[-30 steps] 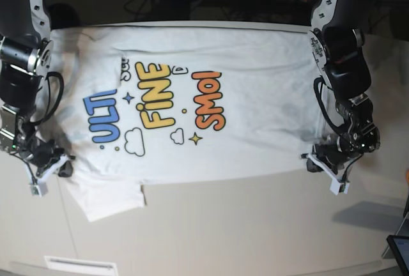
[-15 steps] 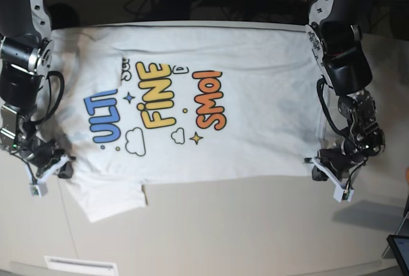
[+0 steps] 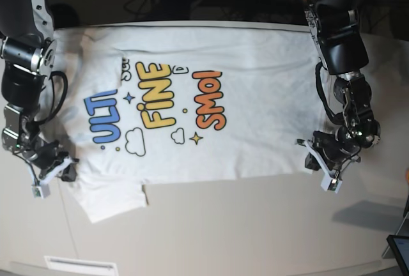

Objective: Fold the T-shirt properly
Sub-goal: 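Hold the side edge and adjust the left gripper's grip along it, then lift the grasped side edge with both grippers and fold it across the shirt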

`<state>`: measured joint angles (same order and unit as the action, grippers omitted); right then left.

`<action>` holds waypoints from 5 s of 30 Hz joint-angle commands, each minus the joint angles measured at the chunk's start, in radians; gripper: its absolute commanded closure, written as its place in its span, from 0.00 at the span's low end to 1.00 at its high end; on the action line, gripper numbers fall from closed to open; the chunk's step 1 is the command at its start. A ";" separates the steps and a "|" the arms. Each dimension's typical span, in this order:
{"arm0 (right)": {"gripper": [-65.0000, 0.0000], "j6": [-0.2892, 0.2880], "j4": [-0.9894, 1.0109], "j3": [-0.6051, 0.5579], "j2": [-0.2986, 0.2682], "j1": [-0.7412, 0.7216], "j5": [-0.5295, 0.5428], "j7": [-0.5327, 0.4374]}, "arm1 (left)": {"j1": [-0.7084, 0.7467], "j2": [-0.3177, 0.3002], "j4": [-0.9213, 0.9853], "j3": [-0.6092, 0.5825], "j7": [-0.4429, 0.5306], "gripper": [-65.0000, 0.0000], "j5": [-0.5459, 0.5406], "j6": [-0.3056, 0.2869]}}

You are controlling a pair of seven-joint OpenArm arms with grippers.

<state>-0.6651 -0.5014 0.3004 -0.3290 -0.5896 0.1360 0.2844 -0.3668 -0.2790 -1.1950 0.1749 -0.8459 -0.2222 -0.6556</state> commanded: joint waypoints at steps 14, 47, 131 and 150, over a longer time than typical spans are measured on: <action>1.00 -0.008 -0.018 -0.005 -0.017 -0.033 0.018 -0.024 | -0.071 -0.018 0.054 0.185 0.012 0.24 -0.010 0.046; 1.00 -0.008 -0.018 -0.007 -0.022 -0.033 0.017 -0.023 | -0.245 0.004 0.514 0.073 0.061 0.60 -0.016 0.050; 1.00 -0.002 -0.250 0.003 -0.003 0.064 0.017 -0.038 | -0.090 -0.003 0.010 0.067 -0.066 1.00 -0.018 0.046; 1.00 -0.003 -0.294 0.003 -0.005 0.102 0.017 -0.007 | 0.025 -0.003 -0.211 -0.008 -0.155 1.00 -0.007 0.044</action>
<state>-0.6647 -0.7742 0.2989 -0.3176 -0.4614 0.1360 0.3042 -0.3180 -0.2665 -1.3876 0.1635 -1.0107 -0.2214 -0.6094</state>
